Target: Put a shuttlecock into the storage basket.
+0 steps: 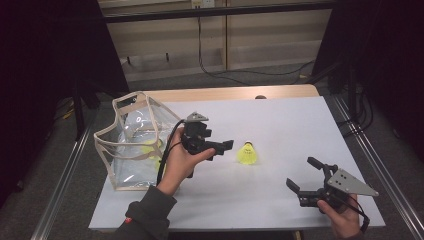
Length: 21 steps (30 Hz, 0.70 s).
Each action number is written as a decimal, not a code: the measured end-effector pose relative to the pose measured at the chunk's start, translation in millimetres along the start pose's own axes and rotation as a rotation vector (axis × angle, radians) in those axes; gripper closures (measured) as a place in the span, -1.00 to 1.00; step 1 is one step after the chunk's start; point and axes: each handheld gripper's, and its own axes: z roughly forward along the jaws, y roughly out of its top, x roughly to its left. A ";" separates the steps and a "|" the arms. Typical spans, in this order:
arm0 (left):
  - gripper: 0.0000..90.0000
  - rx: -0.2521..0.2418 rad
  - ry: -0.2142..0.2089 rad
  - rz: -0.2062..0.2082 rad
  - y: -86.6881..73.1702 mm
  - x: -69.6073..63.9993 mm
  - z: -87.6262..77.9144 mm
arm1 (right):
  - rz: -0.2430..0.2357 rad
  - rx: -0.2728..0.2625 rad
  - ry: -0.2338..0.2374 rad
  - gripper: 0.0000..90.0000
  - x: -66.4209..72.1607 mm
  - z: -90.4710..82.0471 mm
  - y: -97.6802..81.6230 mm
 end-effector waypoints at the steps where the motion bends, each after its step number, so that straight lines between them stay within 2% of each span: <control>1: -0.85 0.003 0.000 -0.002 -1.1 0.0 0.9 | -0.001 -0.001 -0.001 -0.97 0.0 0.1 0.0; 21: -0.87 0.027 0.016 -0.003 -18.2 0.1 17.7 | 0.001 -0.003 0.001 -0.96 0.3 0.3 0.0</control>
